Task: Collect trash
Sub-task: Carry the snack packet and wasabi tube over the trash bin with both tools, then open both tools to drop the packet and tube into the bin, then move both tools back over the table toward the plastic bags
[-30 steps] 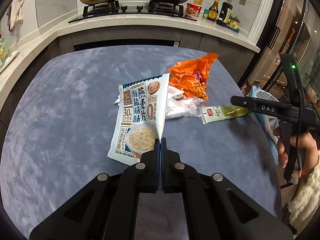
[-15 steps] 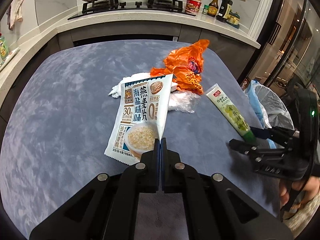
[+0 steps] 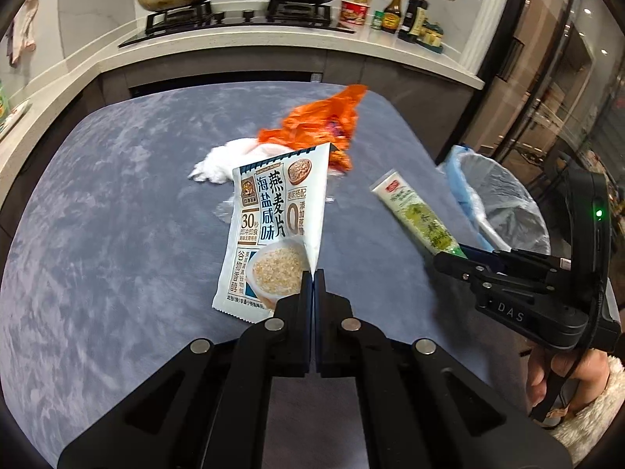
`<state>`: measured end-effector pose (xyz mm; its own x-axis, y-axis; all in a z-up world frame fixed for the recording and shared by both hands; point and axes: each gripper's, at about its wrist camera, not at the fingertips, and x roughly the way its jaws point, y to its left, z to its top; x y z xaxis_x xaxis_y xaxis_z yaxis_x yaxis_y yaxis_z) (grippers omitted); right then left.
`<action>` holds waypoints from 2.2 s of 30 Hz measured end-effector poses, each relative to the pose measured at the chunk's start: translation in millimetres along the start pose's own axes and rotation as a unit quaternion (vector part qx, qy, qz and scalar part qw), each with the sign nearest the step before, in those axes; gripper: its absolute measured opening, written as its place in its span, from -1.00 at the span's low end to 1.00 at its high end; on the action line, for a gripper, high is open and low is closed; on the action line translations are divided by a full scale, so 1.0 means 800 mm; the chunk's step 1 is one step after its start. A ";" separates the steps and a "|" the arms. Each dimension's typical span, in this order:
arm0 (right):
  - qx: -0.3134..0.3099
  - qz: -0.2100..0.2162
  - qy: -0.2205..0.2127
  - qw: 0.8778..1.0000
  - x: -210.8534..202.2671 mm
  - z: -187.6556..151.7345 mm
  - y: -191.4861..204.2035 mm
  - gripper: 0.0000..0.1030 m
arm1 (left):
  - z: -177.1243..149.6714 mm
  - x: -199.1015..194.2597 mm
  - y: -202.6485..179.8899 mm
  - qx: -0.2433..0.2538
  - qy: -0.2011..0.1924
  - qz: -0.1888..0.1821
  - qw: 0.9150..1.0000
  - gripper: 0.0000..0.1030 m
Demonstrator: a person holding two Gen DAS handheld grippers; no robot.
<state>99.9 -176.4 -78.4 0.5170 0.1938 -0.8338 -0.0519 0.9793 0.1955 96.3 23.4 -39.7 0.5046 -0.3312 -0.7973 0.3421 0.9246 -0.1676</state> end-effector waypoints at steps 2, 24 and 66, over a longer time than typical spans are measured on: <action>0.010 0.000 -0.009 1.000 -0.013 -0.005 -0.002 -0.57 | -0.002 -0.005 -0.013 0.009 -0.002 -0.008 1.000 -0.99; 0.082 0.002 -0.091 0.992 -0.121 -0.028 -0.049 -0.57 | -0.002 -0.029 -0.114 0.076 -0.012 -0.069 0.995 -0.99; 0.188 -0.116 -0.153 0.963 -0.157 -0.009 -0.216 0.00 | 0.096 0.089 -0.265 0.131 0.000 -0.152 0.980 -0.11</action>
<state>38.1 -369.7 -11.2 0.7077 -0.1093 -0.6980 0.3779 0.8933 0.2432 120.6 -210.7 -16.5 0.3469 -0.5840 -0.7339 0.6681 0.7031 -0.2437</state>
